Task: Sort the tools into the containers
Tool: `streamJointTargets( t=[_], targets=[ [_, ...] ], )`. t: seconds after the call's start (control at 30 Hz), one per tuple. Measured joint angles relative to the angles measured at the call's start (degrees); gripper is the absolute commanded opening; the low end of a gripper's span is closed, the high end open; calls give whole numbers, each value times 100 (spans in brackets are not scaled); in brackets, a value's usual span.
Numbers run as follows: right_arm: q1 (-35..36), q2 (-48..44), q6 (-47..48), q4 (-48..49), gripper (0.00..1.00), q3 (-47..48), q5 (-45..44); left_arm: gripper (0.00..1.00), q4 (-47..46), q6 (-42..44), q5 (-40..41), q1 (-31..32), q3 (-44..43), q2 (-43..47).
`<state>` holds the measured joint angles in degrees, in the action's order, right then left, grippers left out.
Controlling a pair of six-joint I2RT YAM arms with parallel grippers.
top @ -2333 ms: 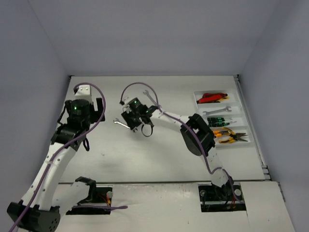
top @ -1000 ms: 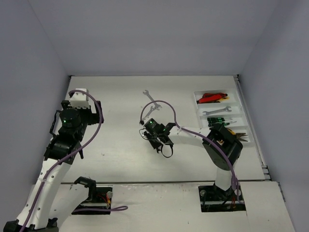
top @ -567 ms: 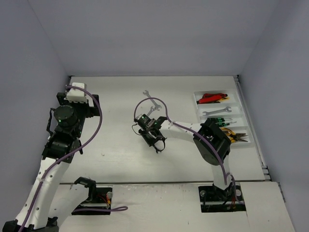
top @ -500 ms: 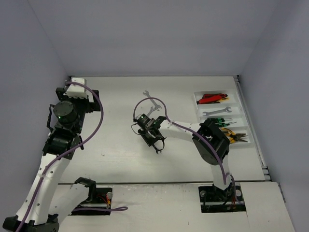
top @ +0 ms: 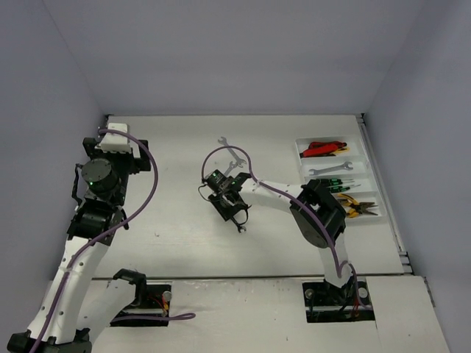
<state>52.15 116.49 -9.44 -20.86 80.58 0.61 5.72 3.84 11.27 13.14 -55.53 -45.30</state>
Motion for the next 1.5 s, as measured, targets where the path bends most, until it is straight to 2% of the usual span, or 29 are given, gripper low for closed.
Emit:
streamJointTargets(
  t=[0.1,0.43,0.57,0.83,1.03,1.23,1.37,1.5],
  targets=[
    [-7,56,60,-53,0,76,142,88,-14,0,129,-4,9,97],
    [-176,154,72,-248,0,316,453,88,-40,-18,360,-4,100,127],
    [-470,141,-98,-261,0,339,445,88,-45,-44,354,-4,156,123],
    [-2038,-354,-533,-359,0,344,-42,88,-45,-125,313,-4,179,107],
    [-3792,-1144,-1063,-226,0,376,-154,88,-45,-151,261,-4,179,103],
    [-5440,-1314,-1762,448,0,20,-44,88,-45,-170,201,-4,179,84],
    [-5999,-1306,-2409,831,0,-632,134,88,-45,-192,183,-4,179,83],
    [-6199,-1241,-3009,1055,0,-824,286,88,-45,-201,181,-4,179,83]
  ],
)
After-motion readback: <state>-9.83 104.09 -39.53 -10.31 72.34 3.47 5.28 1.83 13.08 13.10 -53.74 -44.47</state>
